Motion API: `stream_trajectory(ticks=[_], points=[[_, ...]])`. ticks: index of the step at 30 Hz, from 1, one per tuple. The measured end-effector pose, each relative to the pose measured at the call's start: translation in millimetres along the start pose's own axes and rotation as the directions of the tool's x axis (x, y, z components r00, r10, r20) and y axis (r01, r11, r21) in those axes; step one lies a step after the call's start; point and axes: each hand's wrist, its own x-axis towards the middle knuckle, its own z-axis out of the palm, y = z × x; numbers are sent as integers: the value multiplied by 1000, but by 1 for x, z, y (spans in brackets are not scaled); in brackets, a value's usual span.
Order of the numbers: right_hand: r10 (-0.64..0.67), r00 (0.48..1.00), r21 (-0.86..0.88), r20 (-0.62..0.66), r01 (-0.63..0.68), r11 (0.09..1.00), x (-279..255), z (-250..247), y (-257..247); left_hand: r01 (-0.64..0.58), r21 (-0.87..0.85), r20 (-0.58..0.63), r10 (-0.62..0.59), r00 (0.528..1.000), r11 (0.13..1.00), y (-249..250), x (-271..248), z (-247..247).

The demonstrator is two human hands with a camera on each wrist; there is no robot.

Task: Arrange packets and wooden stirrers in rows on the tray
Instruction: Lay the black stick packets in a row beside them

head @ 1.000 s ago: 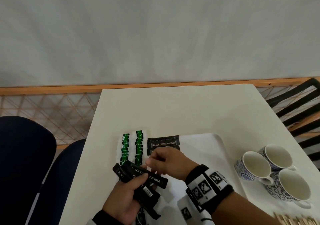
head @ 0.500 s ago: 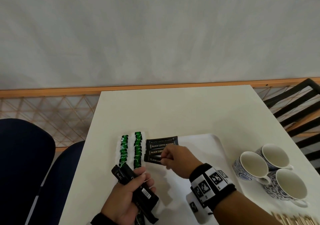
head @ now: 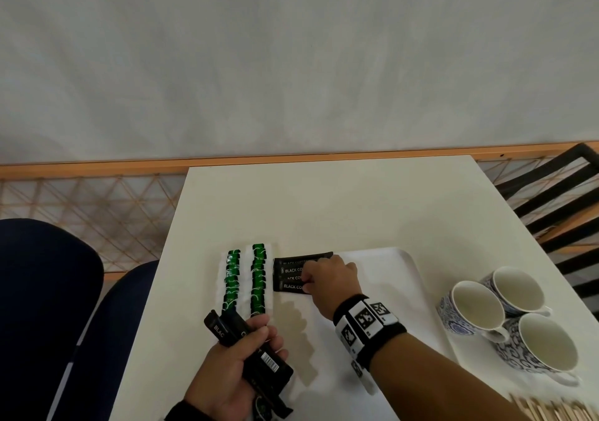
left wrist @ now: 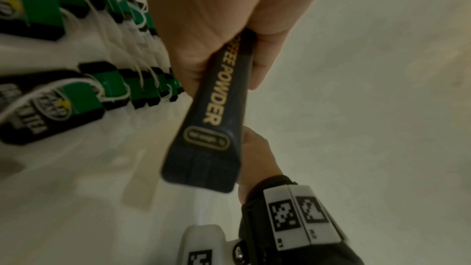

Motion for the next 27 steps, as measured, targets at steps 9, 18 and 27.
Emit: stream_trajectory(ticks=[9, 18, 27], points=[[-66, 997, -95, -30, 63, 993, 4, 1, 0, 5, -2, -6, -5, 1000, 1000, 2, 0, 1], [-153, 983, -170, -103, 134, 976, 5, 7, 2, 18, -7, -23, -18, 1000, 1000, 1, 0, 0], [-165, 978, -180, -126, 141, 973, 5, 11, 1, 49, 11, -33, -48, 998, 999, 4, -5, 4]])
